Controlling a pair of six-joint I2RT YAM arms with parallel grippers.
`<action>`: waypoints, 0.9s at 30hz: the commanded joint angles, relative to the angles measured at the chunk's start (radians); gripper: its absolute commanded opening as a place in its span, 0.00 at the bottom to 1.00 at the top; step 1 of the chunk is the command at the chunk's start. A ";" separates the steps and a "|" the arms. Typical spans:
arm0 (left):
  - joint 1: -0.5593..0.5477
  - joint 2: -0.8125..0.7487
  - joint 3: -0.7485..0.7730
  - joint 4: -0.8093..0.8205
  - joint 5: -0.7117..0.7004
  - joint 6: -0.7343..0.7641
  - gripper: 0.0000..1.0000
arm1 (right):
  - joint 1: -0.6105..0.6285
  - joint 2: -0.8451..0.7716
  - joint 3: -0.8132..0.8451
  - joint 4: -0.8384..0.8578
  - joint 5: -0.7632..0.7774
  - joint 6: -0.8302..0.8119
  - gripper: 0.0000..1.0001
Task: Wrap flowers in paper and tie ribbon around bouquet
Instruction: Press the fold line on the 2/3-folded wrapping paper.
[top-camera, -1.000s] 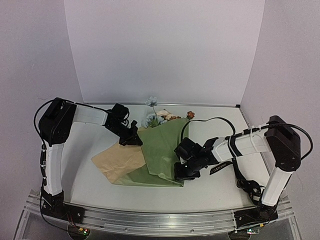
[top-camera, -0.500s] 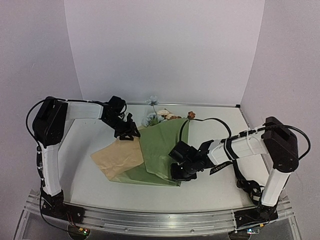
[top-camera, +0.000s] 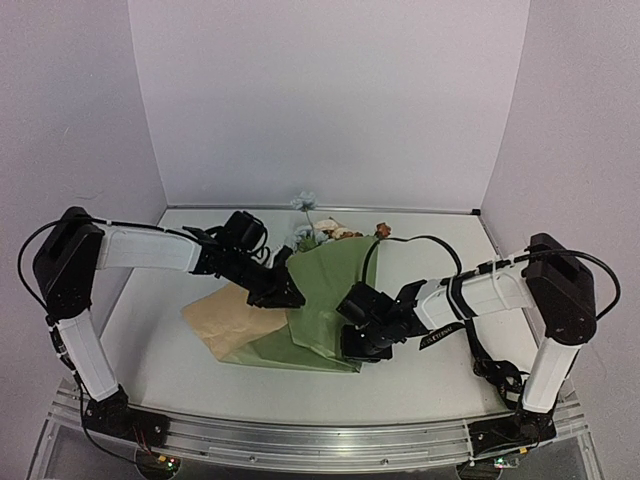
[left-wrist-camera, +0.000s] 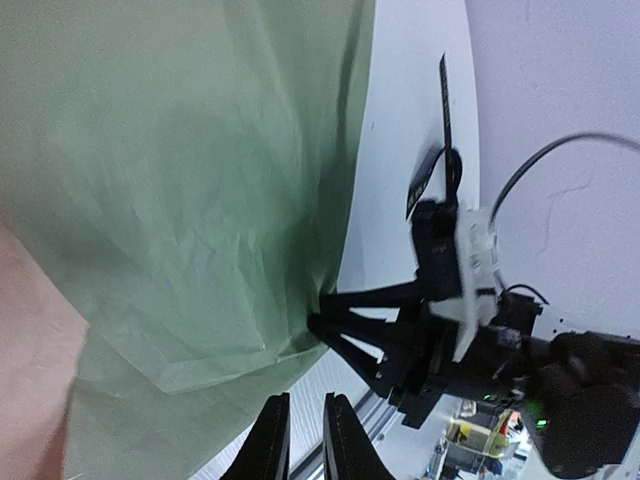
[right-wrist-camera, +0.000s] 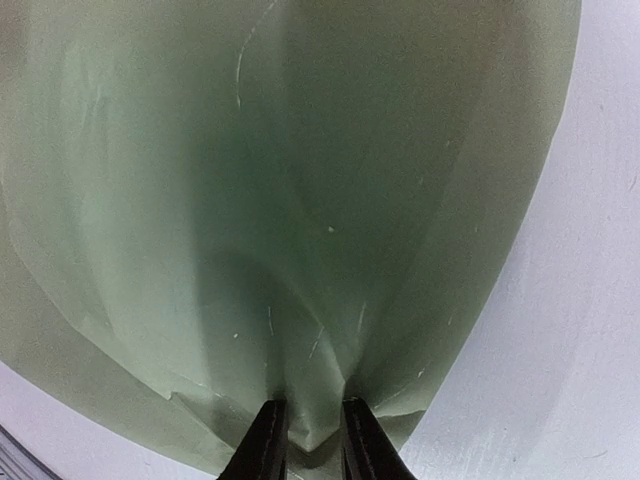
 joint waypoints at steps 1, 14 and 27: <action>-0.030 0.044 -0.057 0.232 0.107 -0.105 0.14 | 0.008 0.025 -0.020 0.009 0.005 0.040 0.21; -0.046 0.189 -0.105 0.199 0.010 -0.065 0.14 | 0.008 0.008 -0.019 0.020 -0.010 0.047 0.22; -0.046 0.209 -0.069 -0.022 -0.179 0.021 0.12 | 0.026 -0.085 -0.036 -0.020 -0.057 -0.017 0.19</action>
